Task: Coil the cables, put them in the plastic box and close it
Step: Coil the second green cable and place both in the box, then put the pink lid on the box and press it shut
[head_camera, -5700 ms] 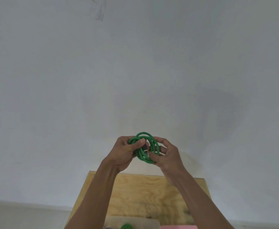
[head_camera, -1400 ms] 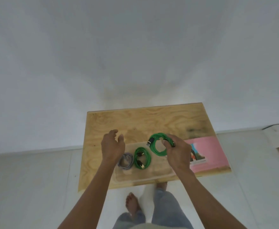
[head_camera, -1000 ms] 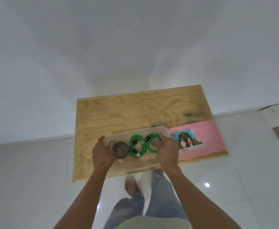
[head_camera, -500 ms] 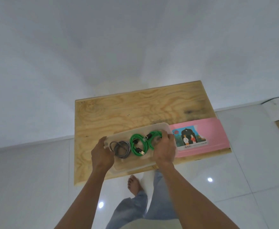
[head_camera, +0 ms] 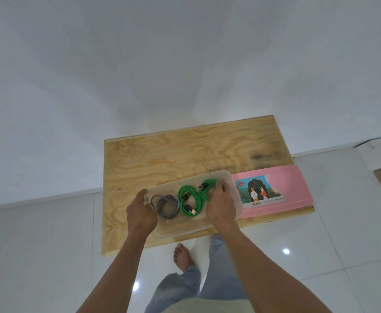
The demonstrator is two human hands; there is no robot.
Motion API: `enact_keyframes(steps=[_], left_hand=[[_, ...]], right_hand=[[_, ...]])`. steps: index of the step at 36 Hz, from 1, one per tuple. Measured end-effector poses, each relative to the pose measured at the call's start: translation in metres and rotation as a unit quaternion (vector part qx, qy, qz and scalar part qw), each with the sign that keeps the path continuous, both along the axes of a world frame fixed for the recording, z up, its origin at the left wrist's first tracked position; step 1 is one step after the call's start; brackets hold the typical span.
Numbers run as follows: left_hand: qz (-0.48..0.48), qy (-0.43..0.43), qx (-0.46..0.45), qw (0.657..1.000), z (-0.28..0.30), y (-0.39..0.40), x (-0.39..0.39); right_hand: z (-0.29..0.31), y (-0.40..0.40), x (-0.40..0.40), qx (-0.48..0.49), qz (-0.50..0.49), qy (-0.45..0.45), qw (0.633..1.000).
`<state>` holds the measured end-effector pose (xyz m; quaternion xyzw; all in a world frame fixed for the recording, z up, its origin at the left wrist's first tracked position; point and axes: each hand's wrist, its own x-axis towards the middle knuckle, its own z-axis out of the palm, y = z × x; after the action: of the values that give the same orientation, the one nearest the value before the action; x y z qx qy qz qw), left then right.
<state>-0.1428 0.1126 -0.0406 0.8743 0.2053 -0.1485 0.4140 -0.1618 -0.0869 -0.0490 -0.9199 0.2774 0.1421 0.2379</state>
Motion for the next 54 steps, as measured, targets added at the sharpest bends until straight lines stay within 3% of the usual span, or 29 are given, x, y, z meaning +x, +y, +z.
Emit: enact_keyframes(steps=[9, 16, 22, 27, 37, 44, 54], left_hand=[[0.005, 0.004, -0.001, 1.000, -0.009, 0.007, -0.004], [0.003, 0.008, 0.010, 1.000, -0.014, 0.013, 0.006], [0.016, 0.008, 0.005, 1.000, -0.011, 0.012, 0.012], [0.031, -0.053, 0.035, 0.997, 0.003, -0.003, 0.019], [0.005, -0.168, -0.013, 0.986, 0.043, -0.124, 0.039], [-0.026, -0.158, -0.022, 0.987, 0.038, -0.244, 0.032], [-0.081, 0.029, 0.123, 0.989, -0.036, -0.324, -0.013]], right_hand=[[0.011, 0.006, -0.010, -0.027, 0.031, 0.071, 0.997], [0.025, 0.000, -0.013, 0.004, 0.040, 0.037, 0.999], [0.044, -0.017, -0.012, 0.076, 0.015, -0.072, 0.994], [0.057, -0.047, -0.005, 0.128, -0.049, -0.165, 0.977], [0.066, -0.132, 0.011, 0.179, -0.089, -0.221, 0.955], [0.053, -0.235, 0.004, 0.161, -0.073, -0.186, 0.967], [-0.009, -0.318, -0.020, 0.132, -0.002, -0.023, 0.991]])
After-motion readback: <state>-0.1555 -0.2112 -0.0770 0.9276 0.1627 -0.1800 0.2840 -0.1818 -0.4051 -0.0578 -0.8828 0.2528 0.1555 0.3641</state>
